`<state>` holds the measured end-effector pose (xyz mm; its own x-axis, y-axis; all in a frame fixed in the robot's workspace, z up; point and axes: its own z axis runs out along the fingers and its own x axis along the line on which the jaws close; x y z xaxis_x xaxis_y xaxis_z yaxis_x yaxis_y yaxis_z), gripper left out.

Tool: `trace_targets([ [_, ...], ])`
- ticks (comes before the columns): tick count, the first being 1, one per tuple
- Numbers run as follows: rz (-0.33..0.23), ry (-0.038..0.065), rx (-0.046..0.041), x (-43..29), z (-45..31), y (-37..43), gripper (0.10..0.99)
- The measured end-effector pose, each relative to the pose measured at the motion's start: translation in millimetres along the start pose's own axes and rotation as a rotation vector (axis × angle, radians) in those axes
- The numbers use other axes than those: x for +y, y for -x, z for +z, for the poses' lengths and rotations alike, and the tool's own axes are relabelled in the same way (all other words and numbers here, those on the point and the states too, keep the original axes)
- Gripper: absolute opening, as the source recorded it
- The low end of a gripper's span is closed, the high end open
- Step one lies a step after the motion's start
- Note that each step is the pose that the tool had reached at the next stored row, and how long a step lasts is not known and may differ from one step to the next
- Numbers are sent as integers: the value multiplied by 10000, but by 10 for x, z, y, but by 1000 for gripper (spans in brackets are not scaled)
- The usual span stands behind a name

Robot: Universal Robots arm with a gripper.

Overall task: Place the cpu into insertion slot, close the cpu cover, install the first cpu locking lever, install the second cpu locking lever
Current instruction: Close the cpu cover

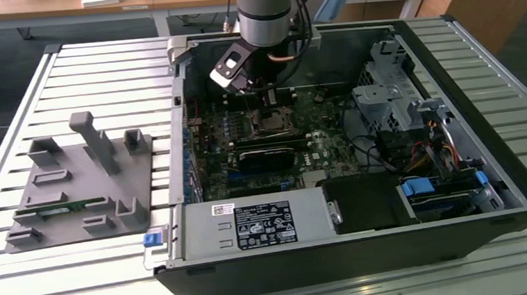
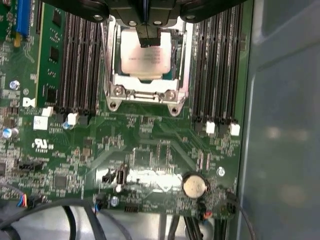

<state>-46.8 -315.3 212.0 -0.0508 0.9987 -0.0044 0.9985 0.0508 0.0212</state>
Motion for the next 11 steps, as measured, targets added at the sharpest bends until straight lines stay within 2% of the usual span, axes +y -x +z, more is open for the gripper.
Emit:
trace_targets([
  [3, 0, 0, -1, -34, 19, -2, 106],
  [11, -1, -9, -2, -43, 102, -2, 106],
])
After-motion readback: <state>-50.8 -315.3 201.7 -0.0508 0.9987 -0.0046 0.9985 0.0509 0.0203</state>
